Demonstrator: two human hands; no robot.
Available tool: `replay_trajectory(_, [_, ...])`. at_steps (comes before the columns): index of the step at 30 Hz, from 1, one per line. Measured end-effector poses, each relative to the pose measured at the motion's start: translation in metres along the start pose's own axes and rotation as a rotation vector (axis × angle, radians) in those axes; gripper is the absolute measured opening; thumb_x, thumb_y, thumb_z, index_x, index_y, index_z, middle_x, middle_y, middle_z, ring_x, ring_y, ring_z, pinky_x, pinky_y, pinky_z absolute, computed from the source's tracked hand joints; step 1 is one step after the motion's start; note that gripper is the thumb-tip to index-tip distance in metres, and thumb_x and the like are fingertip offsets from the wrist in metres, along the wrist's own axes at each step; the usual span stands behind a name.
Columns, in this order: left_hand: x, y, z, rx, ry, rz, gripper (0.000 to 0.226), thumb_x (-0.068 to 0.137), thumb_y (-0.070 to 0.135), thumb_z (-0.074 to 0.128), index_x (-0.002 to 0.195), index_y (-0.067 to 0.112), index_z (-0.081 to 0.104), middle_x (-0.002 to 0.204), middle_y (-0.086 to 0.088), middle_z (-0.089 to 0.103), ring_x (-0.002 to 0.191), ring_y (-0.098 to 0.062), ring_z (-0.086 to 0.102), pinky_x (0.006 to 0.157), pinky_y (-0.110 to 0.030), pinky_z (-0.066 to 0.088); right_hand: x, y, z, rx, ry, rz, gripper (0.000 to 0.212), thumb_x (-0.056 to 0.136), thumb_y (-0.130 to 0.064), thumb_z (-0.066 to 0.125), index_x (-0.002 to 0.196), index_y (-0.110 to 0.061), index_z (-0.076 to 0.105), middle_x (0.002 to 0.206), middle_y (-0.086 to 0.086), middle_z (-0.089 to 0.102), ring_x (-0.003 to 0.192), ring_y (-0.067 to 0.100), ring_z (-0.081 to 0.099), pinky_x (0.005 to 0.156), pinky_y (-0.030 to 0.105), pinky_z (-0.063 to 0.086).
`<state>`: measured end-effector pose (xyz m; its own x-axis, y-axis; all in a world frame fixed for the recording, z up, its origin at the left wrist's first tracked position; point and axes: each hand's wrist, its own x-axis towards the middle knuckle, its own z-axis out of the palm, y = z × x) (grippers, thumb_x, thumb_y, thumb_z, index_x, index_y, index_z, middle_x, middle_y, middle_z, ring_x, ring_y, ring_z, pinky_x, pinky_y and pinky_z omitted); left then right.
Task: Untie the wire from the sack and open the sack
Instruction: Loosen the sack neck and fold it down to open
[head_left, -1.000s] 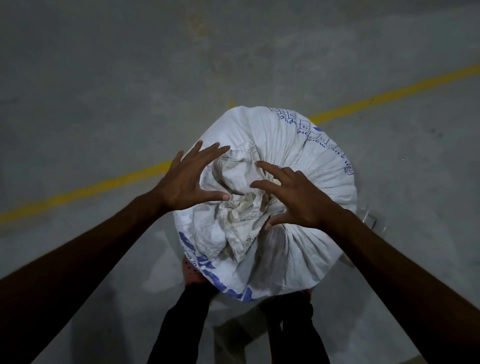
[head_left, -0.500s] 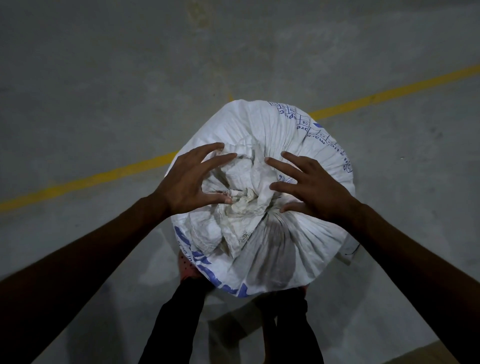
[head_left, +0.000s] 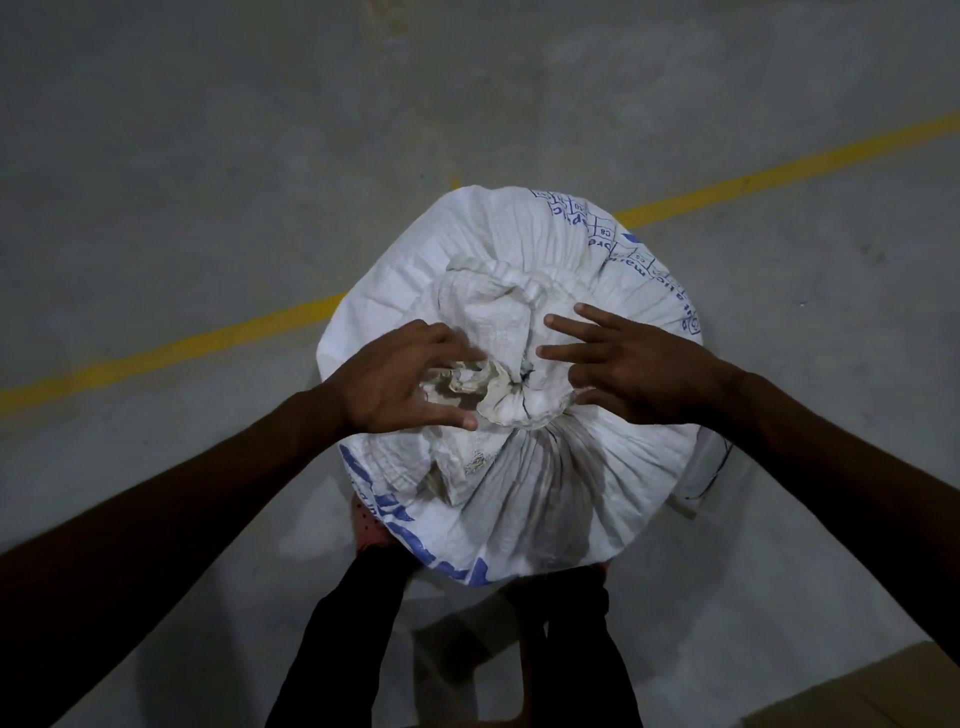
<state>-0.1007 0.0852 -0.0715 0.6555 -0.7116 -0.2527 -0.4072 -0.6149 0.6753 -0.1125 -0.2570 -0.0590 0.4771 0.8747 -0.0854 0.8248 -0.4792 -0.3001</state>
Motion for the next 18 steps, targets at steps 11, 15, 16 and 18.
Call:
replay_trajectory(11, [0.013, 0.011, 0.017, -0.278, -0.09, -0.095, 0.059, 0.069, 0.075, 0.081, 0.111, 0.038, 0.065, 0.115, 0.021, 0.069, 0.11, -0.003, 0.064, 0.097, -0.042, 0.054, 0.022, -0.006, -0.008, 0.323, -0.049, 0.152, 0.058, 0.092, -0.074, 0.049, 0.095, -0.017, 0.055, 0.091, -0.002, 0.065, 0.105, 0.023, 0.068, 0.122, 0.043, 0.028])
replay_trajectory(15, [0.01, 0.012, 0.027, -0.343, -0.168, -0.149, 0.083, 0.065, 0.084, 0.076, 0.135, 0.043, 0.06, 0.11, 0.017, 0.072, 0.107, -0.002, 0.068, 0.099, -0.036, 0.055, 0.021, -0.009, -0.003, 0.262, -0.058, 0.165, 0.074, 0.09, -0.079, 0.042, 0.12, -0.016, 0.066, 0.097, -0.001, 0.071, 0.098, 0.022, 0.063, 0.102, 0.038, 0.04])
replay_trajectory(16, [0.01, 0.012, 0.03, -0.326, -0.193, -0.166, 0.09, 0.065, 0.089, 0.07, 0.142, 0.044, 0.056, 0.106, 0.017, 0.072, 0.105, -0.002, 0.068, 0.1, -0.035, 0.054, 0.02, -0.008, -0.002, 0.198, -0.097, 0.168, 0.079, 0.09, -0.081, 0.037, 0.128, -0.018, 0.065, 0.1, -0.001, 0.072, 0.1, 0.021, 0.061, 0.099, 0.04, 0.04])
replay_trajectory(18, [0.01, 0.012, 0.035, -0.305, -0.251, -0.204, 0.092, 0.071, 0.091, 0.058, 0.149, 0.043, 0.052, 0.1, 0.013, 0.071, 0.101, -0.006, 0.066, 0.099, -0.039, 0.052, 0.016, -0.007, 0.003, 0.07, -0.174, 0.154, 0.082, 0.09, -0.083, 0.03, 0.14, -0.025, 0.059, 0.104, -0.003, 0.071, 0.099, 0.021, 0.057, 0.092, 0.043, 0.038])
